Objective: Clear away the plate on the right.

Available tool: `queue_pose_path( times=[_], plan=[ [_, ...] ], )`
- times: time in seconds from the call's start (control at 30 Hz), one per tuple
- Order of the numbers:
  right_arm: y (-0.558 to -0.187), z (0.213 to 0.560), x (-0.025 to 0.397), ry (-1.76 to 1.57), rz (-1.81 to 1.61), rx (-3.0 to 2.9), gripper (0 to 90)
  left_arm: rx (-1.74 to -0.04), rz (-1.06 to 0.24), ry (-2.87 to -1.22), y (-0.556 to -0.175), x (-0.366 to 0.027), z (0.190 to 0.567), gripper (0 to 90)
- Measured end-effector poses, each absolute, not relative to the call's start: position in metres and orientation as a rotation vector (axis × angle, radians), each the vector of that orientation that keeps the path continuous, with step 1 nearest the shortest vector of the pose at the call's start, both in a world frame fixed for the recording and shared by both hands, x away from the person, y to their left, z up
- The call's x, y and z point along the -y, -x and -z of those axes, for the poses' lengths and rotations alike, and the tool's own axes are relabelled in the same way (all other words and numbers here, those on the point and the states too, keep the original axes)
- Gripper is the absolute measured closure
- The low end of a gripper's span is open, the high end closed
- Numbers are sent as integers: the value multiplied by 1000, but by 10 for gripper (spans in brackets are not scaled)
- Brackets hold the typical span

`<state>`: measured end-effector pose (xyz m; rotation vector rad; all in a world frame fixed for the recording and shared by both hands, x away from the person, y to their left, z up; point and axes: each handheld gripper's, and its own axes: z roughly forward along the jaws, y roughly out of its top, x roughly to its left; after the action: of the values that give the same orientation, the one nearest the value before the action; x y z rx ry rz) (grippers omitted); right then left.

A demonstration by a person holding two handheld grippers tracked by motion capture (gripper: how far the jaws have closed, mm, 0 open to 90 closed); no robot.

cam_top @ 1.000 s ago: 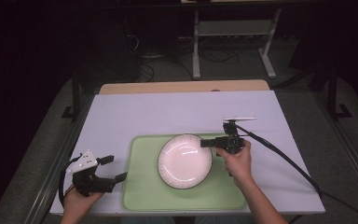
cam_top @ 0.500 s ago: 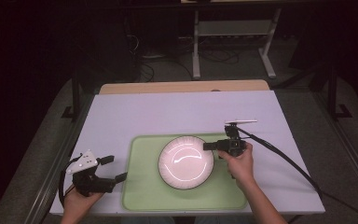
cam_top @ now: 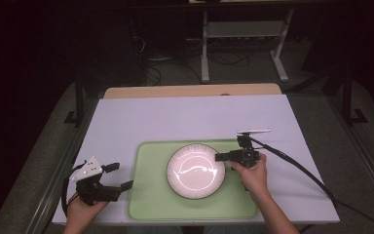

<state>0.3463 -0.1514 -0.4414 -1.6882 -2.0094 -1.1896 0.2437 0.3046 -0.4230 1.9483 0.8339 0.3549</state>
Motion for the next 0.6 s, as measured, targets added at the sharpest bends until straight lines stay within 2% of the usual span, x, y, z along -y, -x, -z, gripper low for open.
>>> queue_pose_path(
  times=[0.6],
  plan=[
    [-334, 445, 144, 1687, 1177, 2018, 827, -829, -357, -1952, -244, -304, 423, 144]
  ],
)
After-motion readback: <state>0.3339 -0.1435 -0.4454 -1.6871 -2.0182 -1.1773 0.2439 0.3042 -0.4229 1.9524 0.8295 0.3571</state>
